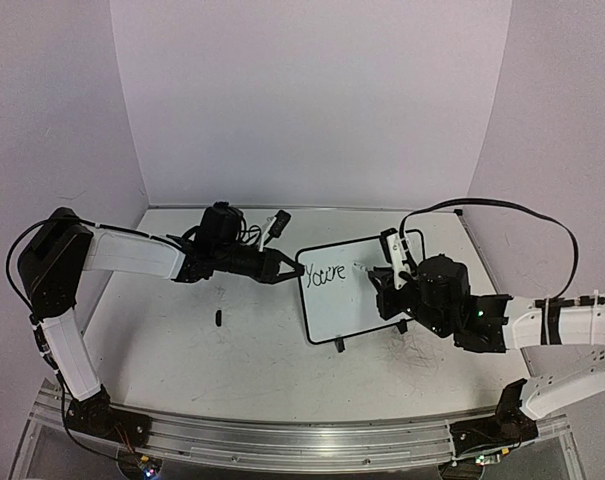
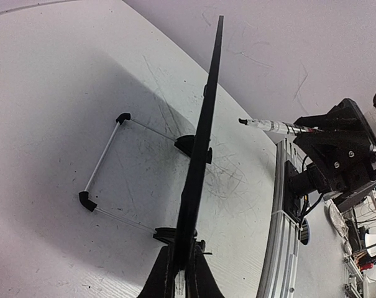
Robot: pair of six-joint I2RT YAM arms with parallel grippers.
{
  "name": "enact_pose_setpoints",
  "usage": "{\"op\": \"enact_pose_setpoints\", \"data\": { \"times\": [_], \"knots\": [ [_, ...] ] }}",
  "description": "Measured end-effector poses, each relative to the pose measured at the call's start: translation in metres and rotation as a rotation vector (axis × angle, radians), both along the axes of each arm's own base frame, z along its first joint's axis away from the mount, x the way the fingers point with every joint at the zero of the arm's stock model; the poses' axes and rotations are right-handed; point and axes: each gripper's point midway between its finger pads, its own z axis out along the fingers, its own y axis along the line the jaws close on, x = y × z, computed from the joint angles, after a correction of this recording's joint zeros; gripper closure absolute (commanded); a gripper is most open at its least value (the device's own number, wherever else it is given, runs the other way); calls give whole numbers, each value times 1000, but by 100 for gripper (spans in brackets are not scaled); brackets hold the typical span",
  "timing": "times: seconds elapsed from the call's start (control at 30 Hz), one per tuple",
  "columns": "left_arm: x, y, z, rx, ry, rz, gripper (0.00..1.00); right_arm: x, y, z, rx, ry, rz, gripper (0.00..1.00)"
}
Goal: Write a sentence on the whiteboard
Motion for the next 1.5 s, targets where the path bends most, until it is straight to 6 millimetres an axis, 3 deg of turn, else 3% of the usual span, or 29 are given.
{"op": "enact_pose_setpoints", "data": {
  "times": [0.27, 0.6, 1.17, 1.5],
  "knots": [
    [0, 0, 0, 1, -2, -1, 100, -1, -9, -7, 2, -10, -29, 100],
    [0, 0, 0, 1, -2, -2, 100, 7, -2, -20, -25, 2, -48, 100],
    [0, 0, 0, 1, -3, -2, 100, 15, 4, 4, 33, -52, -79, 100],
    [0, 0, 0, 2, -4, -3, 100, 18, 7, -2, 18, -46, -88, 100]
  ]
}}
